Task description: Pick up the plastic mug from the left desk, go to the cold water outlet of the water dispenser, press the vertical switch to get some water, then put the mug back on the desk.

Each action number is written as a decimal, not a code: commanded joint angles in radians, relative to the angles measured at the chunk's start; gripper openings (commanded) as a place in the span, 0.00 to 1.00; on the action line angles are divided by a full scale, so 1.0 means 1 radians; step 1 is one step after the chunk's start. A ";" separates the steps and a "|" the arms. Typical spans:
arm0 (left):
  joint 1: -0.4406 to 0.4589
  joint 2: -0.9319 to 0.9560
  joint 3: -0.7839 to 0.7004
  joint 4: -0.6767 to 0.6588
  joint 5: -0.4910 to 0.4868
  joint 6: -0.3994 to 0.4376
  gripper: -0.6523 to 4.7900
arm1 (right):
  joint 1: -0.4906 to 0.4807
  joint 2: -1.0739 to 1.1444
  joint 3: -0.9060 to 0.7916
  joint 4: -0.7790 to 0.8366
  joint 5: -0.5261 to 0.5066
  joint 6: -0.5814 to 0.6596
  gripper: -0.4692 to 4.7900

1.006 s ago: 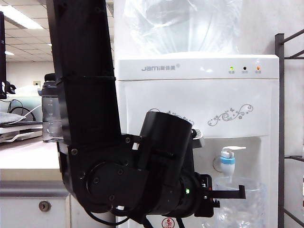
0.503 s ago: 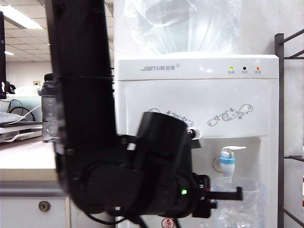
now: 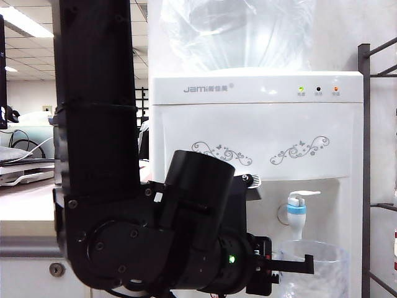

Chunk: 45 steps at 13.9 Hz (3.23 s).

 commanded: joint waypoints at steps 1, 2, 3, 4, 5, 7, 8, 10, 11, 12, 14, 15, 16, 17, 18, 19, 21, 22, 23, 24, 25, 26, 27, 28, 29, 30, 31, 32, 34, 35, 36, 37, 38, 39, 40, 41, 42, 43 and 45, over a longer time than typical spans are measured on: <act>0.000 -0.006 0.003 -0.036 -0.061 -0.011 0.11 | 0.000 0.000 0.004 0.014 0.002 -0.003 0.08; 0.002 -0.006 0.005 -0.043 -0.060 -0.010 0.11 | 0.000 0.000 0.004 0.014 0.002 -0.003 0.08; 0.002 -0.005 0.020 -0.079 -0.060 -0.010 0.11 | 0.000 0.000 0.004 0.014 0.002 -0.003 0.08; 0.002 -0.004 0.027 -0.091 -0.061 -0.011 0.11 | 0.000 0.000 0.004 0.014 0.001 -0.003 0.08; 0.002 0.001 0.036 -0.097 -0.063 -0.011 0.11 | 0.000 0.000 0.004 0.014 0.001 -0.003 0.08; 0.002 0.006 0.056 -0.135 -0.079 -0.011 0.11 | 0.000 0.000 0.004 0.014 0.002 -0.003 0.08; 0.002 0.006 0.056 -0.138 -0.079 -0.011 0.11 | 0.000 0.000 0.004 0.014 0.002 -0.003 0.08; 0.002 0.006 0.058 -0.142 -0.108 -0.060 0.11 | 0.000 0.000 0.004 0.014 0.001 -0.003 0.08; 0.002 0.006 0.058 -0.147 -0.119 -0.070 0.11 | 0.000 0.000 0.004 0.014 0.001 -0.002 0.08; 0.002 0.006 0.060 -0.160 -0.085 -0.030 0.11 | 0.000 0.000 0.004 0.014 0.001 -0.003 0.08; 0.002 0.006 0.060 -0.157 -0.047 -0.028 0.11 | 0.000 0.000 0.004 0.014 0.001 -0.003 0.08; 0.002 0.005 0.054 -0.146 -0.048 -0.027 0.11 | 0.000 0.000 0.004 0.014 0.002 -0.003 0.08; 0.002 -0.006 0.026 -0.120 -0.023 0.020 0.11 | 0.000 0.000 0.004 0.014 0.002 -0.003 0.08; 0.002 -0.008 0.020 -0.117 -0.017 0.022 0.11 | 0.000 0.000 0.004 0.013 0.002 -0.003 0.08; 0.002 -0.008 0.016 -0.112 -0.014 0.024 0.11 | 0.000 0.000 0.004 0.013 0.002 -0.003 0.08; 0.002 -0.008 0.016 -0.112 -0.014 0.024 0.11 | 0.000 0.000 0.004 0.014 0.002 -0.003 0.08; 0.004 -0.006 0.016 -0.116 -0.014 0.024 0.11 | 0.000 0.000 0.004 0.014 0.002 -0.003 0.08; 0.004 -0.002 0.019 -0.119 -0.015 0.024 0.11 | 0.000 0.000 0.004 0.014 0.002 -0.003 0.08; 0.005 0.000 0.023 -0.122 -0.014 0.024 0.11 | 0.000 0.000 0.004 0.014 0.002 -0.003 0.08; 0.007 0.002 0.027 -0.123 -0.015 0.026 0.11 | 0.000 0.000 0.004 0.014 0.002 -0.003 0.08; 0.007 0.008 0.032 -0.121 -0.015 0.040 0.11 | 0.000 0.000 0.004 0.014 0.002 -0.003 0.08; 0.007 0.009 0.034 -0.119 -0.014 0.043 0.11 | 0.000 0.000 0.004 0.014 0.002 -0.003 0.08; 0.007 0.009 0.035 -0.119 -0.014 0.043 0.11 | 0.000 0.000 0.004 0.014 0.002 -0.003 0.08; 0.007 0.009 0.035 -0.119 -0.014 0.043 0.11 | 0.000 0.000 0.004 0.014 0.001 -0.003 0.08; 0.007 0.009 0.036 -0.122 -0.021 0.044 0.11 | 0.000 0.000 0.004 0.019 0.001 -0.003 0.08; 0.007 0.009 0.036 -0.122 -0.030 0.043 0.11 | 0.000 0.000 0.004 0.021 0.001 -0.003 0.08; 0.007 0.009 0.036 -0.121 -0.030 0.044 0.11 | 0.000 0.000 0.004 0.021 0.001 -0.003 0.08; 0.007 0.009 0.036 -0.121 -0.030 0.046 0.11 | 0.000 0.000 0.004 0.021 0.001 -0.003 0.08; 0.006 0.008 0.031 -0.112 0.055 0.067 0.11 | 0.000 0.000 0.004 0.022 0.001 -0.028 0.08; 0.006 0.008 0.031 -0.115 0.064 0.066 0.11 | 0.000 0.000 0.004 0.022 0.001 -0.028 0.08; 0.006 0.008 0.031 -0.117 0.064 0.066 0.11 | 0.000 0.000 0.004 0.022 0.001 -0.028 0.08; 0.008 0.008 0.031 -0.131 0.067 0.066 0.11 | 0.000 0.000 0.004 0.022 0.002 -0.028 0.08; 0.012 0.006 0.030 -0.140 0.078 0.067 0.11 | 0.000 0.000 0.004 0.022 0.001 -0.028 0.08; 0.013 0.006 0.029 -0.140 0.086 0.086 0.11 | 0.000 0.000 0.004 0.022 0.001 -0.028 0.08; 0.013 0.006 0.029 -0.138 0.085 0.101 0.11 | 0.000 0.000 0.004 0.022 0.002 -0.028 0.08; 0.013 0.006 0.029 -0.138 0.085 0.106 0.11 | 0.000 0.000 0.004 0.022 0.002 -0.028 0.08; 0.013 0.006 0.029 -0.138 0.082 0.102 0.11 | 0.000 0.000 0.004 0.022 0.001 -0.028 0.08; 0.013 0.006 0.029 -0.138 0.080 0.100 0.11 | 0.000 0.000 0.004 0.022 0.002 -0.028 0.08; 0.013 0.004 0.027 -0.123 0.075 0.083 0.11 | 0.000 0.000 0.004 0.022 0.002 -0.028 0.08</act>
